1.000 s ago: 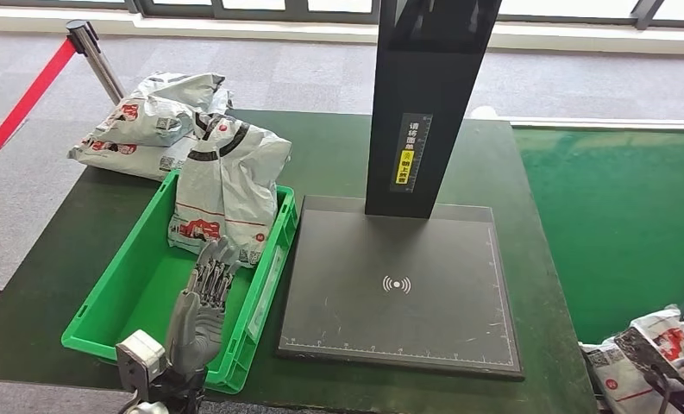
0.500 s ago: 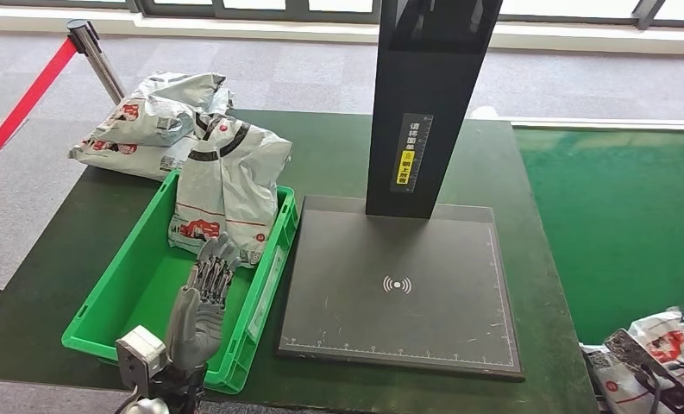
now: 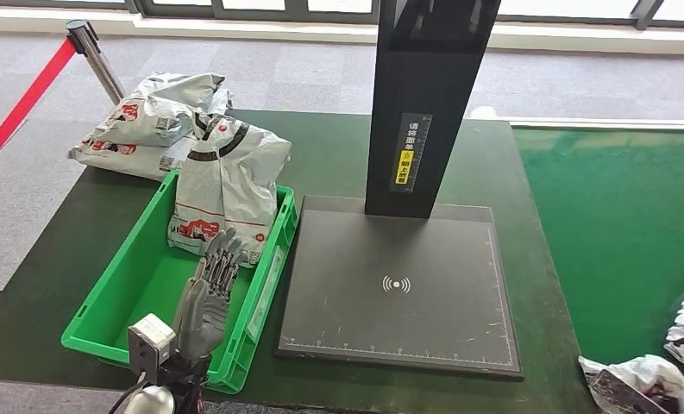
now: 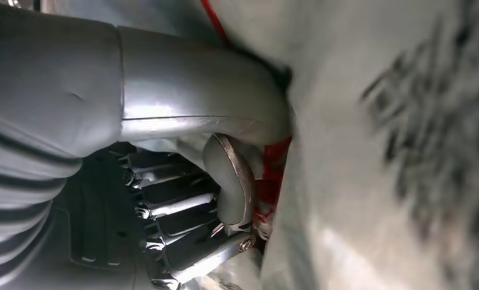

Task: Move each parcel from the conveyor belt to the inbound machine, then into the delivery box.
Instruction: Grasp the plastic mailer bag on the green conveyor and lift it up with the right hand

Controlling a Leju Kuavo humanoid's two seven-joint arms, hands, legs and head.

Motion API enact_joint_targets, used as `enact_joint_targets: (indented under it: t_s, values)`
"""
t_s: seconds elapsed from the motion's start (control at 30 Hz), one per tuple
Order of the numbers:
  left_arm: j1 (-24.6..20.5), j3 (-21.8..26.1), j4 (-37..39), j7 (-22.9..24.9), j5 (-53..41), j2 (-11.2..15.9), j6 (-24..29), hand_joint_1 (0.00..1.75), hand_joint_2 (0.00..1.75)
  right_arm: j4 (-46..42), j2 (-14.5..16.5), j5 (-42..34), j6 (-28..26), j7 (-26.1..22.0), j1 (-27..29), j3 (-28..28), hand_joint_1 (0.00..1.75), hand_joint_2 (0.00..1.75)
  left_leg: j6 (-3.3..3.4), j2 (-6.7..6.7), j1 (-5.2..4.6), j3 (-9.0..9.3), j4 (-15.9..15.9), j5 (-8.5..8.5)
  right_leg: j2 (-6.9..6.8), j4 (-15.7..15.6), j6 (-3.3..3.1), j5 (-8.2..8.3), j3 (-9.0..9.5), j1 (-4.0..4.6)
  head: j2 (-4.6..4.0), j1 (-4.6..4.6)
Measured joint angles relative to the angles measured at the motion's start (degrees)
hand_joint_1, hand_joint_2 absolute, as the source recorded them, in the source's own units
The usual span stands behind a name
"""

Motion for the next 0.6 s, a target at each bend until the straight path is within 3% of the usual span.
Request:
enact_joint_targets:
  t_s: [0.07,0.17,0.43,0.6]
  values:
    - [-0.1,0.0,0.1,0.2,0.0,0.0,-0.1,0.0,0.0,-1.3,0.4,0.5,-0.8,-0.1,0.6,0.0,1.75,1.75,0.0,0.03,0.0,-0.03,0.0,0.0,0.02,0.0,-0.01,0.01,0.0,0.0,0.0,0.0]
    - [-0.1,0.0,0.1,0.3,0.0,-0.1,-0.2,0.0,0.0,-3.1,1.4,1.2,-6.4,0.2,0.8,0.0,1.75,1.75,0.0,0.06,0.0,-0.13,0.0,0.0,0.05,0.0,-0.01,0.01,0.0,-0.01,0.0,0.01]
    - [1.2,0.1,-1.4,0.8,-0.8,-0.7,-1.0,0.0,0.0,-14.7,8.0,1.5,-31.6,1.9,0.1,0.0,1.75,1.75,-0.06,0.06,0.02,0.0,0.0,0.05,0.03,0.0,-0.04,0.01,-0.03,0.01,0.0,-0.01]
    - [1.6,0.1,-1.4,0.8,-1.0,-1.0,-1.0,0.0,0.0,-20.1,11.1,1.5,-33.9,2.3,0.2,0.0,1.75,1.75,-0.06,0.05,0.03,-0.01,0.0,0.05,0.03,0.0,-0.07,-0.01,-0.03,0.02,0.0,0.01]
